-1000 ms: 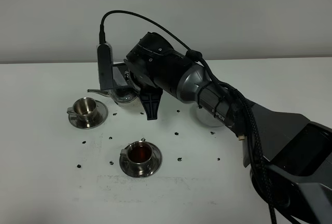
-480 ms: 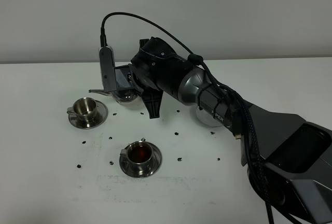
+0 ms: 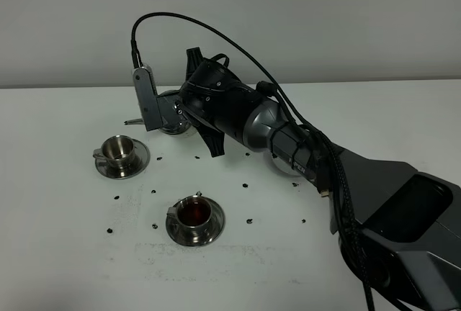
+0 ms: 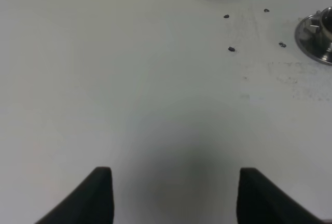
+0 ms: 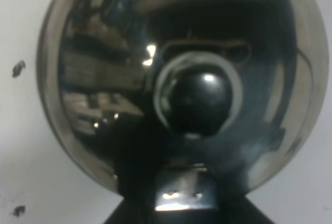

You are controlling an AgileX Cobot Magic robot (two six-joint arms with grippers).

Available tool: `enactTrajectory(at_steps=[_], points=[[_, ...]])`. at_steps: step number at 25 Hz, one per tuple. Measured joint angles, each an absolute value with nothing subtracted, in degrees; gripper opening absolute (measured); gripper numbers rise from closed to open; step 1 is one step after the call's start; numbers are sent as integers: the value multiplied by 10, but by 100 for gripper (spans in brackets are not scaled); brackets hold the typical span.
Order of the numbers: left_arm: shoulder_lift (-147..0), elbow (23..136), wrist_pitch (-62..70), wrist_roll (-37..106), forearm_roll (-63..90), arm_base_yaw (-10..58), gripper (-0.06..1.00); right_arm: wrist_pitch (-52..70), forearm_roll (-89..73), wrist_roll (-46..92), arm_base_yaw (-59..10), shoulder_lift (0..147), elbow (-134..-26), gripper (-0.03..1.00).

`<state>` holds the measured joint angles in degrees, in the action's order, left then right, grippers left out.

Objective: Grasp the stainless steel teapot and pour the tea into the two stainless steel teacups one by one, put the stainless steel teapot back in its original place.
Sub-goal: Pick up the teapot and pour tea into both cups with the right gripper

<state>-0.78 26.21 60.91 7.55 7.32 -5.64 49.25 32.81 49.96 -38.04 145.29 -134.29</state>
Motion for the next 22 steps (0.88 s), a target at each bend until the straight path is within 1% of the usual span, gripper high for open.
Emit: enactTrajectory(at_steps=[13,22], points=[[-8,262,609,76,73,-56,53,473,387,518,-383,1471,-1343,18],[-8,262,609,76,73,-56,53,467,398,534,-390,1486,-1343,18]])
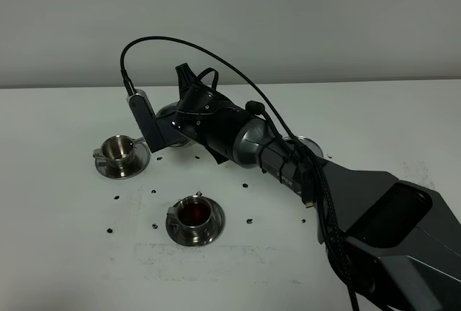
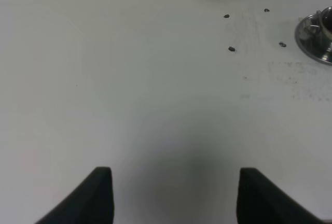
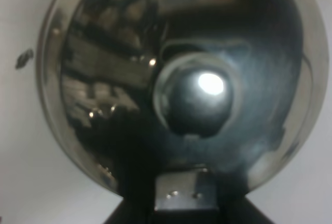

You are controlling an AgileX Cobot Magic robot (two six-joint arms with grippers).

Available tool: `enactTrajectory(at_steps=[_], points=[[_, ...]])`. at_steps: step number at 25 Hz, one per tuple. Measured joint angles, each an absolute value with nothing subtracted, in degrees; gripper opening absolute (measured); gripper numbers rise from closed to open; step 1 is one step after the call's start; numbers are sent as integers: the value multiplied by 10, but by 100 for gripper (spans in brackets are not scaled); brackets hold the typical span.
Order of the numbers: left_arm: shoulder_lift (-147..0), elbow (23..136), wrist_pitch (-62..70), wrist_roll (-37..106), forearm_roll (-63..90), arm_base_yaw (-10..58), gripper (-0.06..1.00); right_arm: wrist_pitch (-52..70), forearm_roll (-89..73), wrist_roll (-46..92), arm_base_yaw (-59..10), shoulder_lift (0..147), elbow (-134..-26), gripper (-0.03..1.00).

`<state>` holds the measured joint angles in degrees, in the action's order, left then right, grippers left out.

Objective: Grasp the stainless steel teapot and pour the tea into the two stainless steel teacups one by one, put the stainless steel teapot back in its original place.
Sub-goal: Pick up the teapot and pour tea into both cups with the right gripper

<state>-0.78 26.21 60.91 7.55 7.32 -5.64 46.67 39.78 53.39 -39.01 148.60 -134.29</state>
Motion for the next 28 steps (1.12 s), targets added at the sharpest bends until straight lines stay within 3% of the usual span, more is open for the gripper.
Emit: enactTrajectory(at_steps=[28], points=[[-8,262,609,76,73,-56,53,424,456,534,-404,1486,-1343,18]])
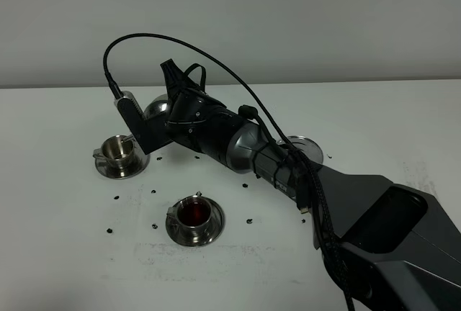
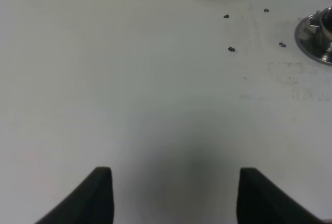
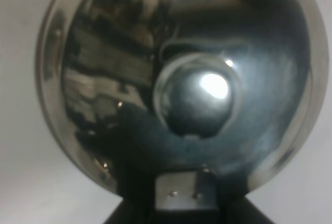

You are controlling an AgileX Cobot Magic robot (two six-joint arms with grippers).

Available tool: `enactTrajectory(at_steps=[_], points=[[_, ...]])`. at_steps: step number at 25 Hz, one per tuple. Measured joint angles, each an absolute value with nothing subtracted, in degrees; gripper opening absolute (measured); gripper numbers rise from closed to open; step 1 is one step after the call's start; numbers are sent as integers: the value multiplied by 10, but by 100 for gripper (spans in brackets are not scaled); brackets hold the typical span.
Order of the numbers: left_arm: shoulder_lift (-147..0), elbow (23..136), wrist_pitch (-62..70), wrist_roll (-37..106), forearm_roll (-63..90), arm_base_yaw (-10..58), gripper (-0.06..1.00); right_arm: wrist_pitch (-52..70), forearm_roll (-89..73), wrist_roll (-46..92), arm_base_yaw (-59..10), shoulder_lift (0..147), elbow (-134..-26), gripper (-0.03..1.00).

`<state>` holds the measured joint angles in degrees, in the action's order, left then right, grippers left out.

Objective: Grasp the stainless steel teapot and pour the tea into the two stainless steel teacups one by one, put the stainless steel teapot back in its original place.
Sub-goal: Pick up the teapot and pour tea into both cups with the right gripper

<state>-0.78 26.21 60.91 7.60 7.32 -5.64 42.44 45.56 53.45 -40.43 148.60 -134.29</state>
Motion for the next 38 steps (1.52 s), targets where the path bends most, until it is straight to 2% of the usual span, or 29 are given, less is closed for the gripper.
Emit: enactTrajectory(at_steps=[38], points=[[-8,262,609,75,73,-56,53,399,539,534,-417,1486,-1343,18]])
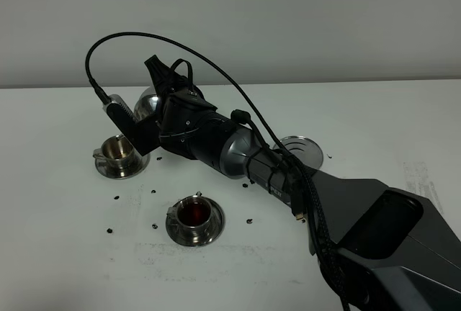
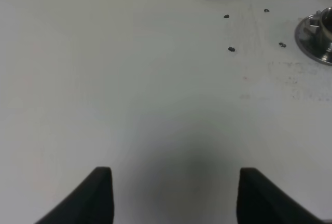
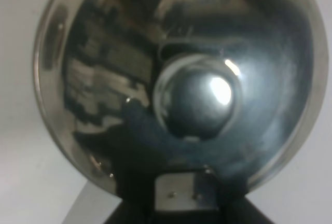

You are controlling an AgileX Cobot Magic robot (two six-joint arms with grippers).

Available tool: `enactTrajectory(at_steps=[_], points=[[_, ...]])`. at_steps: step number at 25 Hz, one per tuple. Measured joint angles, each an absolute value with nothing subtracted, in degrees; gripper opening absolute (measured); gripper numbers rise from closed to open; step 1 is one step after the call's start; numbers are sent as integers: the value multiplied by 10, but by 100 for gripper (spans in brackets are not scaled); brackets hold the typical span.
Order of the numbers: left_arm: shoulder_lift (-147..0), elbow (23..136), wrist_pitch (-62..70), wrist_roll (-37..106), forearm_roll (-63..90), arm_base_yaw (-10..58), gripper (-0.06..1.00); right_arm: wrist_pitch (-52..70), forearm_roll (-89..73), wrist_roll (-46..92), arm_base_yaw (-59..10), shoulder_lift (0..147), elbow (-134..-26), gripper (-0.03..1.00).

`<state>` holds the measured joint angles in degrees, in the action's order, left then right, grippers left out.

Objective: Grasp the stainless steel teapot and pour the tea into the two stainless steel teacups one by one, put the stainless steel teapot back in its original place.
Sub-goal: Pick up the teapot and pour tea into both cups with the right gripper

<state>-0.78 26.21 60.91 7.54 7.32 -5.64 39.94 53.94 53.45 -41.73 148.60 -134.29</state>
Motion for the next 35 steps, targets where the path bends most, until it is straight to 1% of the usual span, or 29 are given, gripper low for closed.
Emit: enactTrajectory(at_steps=[35], points=[[-8,262,609,76,73,-56,53,392,591,548,-417,1486,-1343,18]])
